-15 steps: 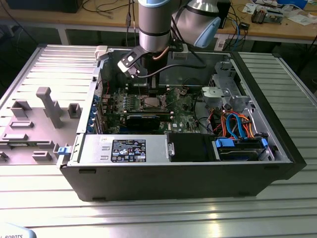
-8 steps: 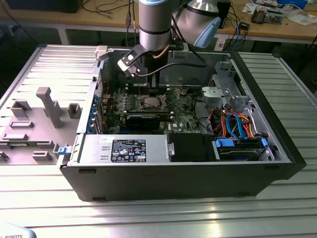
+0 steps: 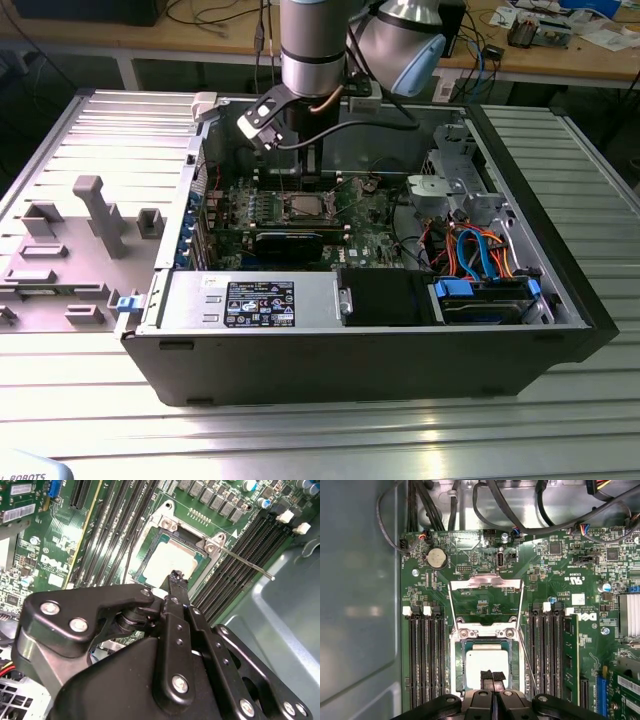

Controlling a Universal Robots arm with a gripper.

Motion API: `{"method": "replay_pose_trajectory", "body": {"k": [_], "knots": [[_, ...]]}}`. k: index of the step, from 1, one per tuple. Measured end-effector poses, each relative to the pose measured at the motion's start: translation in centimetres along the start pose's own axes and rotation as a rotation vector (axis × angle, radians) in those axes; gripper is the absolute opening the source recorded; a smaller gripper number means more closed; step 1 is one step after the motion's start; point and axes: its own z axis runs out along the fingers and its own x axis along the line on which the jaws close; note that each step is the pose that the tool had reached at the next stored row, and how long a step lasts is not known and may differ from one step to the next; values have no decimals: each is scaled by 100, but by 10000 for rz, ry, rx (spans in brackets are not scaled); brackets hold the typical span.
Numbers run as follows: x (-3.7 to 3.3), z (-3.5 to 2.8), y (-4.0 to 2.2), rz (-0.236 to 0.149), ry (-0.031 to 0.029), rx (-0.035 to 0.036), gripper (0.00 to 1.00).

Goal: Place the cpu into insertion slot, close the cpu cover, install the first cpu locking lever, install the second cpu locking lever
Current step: 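Close the cpu cover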

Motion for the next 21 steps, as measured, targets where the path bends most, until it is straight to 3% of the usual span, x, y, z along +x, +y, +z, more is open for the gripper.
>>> {"method": "replay_pose_trajectory", "body": {"k": [6, 21], "knots": [[2, -74, 2, 0, 0, 0, 11], [3, -110, 3, 0, 1, 0, 11]]}}
